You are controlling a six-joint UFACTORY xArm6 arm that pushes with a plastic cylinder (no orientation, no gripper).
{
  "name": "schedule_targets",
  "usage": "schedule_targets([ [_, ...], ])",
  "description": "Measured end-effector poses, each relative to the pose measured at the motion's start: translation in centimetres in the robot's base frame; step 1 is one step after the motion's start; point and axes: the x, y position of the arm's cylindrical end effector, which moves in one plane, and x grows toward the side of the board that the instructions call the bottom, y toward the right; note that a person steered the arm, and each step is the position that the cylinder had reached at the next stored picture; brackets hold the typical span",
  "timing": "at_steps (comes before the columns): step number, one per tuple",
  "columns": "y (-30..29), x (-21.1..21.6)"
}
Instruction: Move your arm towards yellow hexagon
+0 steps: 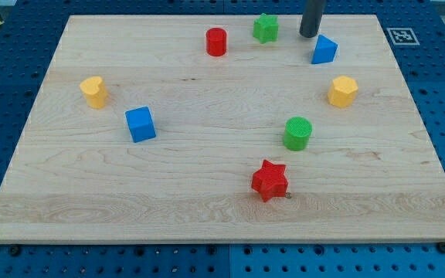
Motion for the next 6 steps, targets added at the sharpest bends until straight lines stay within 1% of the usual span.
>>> schedule_targets([
  [1,1.5,0.3],
  [2,5.1,0.4],
  [3,7.9,2.6],
  [4,10.1,7.6],
  [5,10.8,10.8],
  [6,10.7,12.5],
])
